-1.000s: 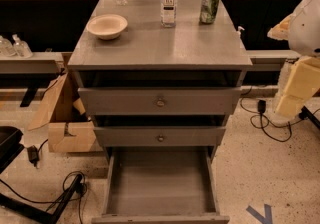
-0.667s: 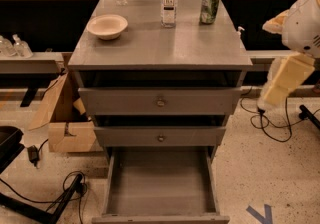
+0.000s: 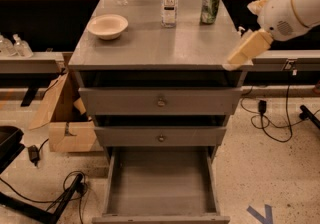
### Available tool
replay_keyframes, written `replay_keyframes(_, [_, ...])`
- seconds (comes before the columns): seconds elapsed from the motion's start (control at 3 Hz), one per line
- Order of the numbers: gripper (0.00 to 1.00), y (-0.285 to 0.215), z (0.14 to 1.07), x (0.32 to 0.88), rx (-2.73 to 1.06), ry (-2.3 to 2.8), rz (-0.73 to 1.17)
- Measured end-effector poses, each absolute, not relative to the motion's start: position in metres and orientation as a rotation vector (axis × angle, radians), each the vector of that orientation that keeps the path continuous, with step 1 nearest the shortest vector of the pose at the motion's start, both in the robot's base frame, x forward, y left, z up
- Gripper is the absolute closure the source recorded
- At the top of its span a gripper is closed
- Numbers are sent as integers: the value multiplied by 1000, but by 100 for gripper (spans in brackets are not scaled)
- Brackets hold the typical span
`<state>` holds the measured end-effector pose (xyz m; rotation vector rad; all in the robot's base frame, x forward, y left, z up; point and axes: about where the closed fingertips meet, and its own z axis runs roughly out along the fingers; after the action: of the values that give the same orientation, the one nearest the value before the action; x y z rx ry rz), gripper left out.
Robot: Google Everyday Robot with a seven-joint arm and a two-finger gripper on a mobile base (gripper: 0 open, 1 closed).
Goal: Place blue plastic bottle into bottom drawer
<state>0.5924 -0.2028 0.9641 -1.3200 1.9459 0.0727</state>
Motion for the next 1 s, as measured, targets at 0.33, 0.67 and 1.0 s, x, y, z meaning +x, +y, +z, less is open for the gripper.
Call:
replay_keyframes(0.33, [0,-179,966,646,-1114,1835,208])
replay_keyframes(0.67, [0,-164,980,690,-964,1739,231])
replay_keyframes(1.0, [0,-167,989,701,-920,1711,203])
